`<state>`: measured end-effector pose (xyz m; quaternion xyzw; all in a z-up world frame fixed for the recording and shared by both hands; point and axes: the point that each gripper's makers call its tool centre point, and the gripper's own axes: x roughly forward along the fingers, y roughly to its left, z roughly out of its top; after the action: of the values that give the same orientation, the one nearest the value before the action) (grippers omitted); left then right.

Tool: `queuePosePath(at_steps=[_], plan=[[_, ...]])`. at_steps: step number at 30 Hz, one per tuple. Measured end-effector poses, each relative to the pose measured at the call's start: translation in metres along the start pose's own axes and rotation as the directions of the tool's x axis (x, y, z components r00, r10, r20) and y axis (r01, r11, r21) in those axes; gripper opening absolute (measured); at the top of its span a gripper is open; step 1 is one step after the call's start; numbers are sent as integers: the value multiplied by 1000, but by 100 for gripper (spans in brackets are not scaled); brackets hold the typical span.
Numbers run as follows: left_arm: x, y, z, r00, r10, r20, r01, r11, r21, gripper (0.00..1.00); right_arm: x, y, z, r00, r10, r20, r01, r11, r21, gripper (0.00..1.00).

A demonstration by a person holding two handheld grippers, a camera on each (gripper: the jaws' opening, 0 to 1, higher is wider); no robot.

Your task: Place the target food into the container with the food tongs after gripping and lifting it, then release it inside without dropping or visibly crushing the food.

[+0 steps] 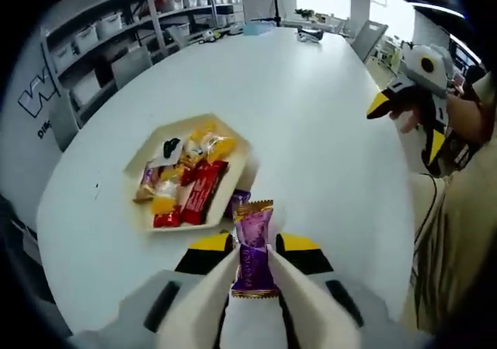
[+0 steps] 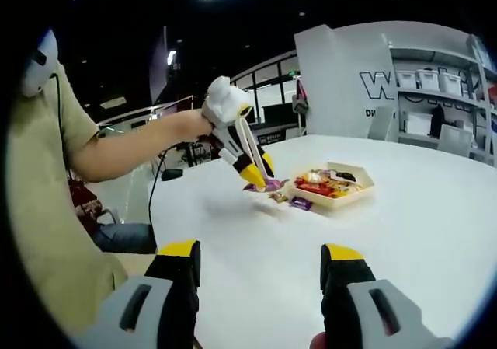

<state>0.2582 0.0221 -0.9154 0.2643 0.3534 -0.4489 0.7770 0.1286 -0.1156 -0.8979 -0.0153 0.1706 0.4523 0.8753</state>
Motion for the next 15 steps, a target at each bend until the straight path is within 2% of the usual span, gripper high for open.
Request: queuePosePath(at_steps=[10,15], plan=[[-4,26,24,999,32,15,-33,999,19,21,-2,1,-1,1000,-3,-1,3,1000,1,60],[-1,32,37,999,33,21,-33,999,37,21,-2,1,-1,1000,-6,-2,6,1000,0,60]])
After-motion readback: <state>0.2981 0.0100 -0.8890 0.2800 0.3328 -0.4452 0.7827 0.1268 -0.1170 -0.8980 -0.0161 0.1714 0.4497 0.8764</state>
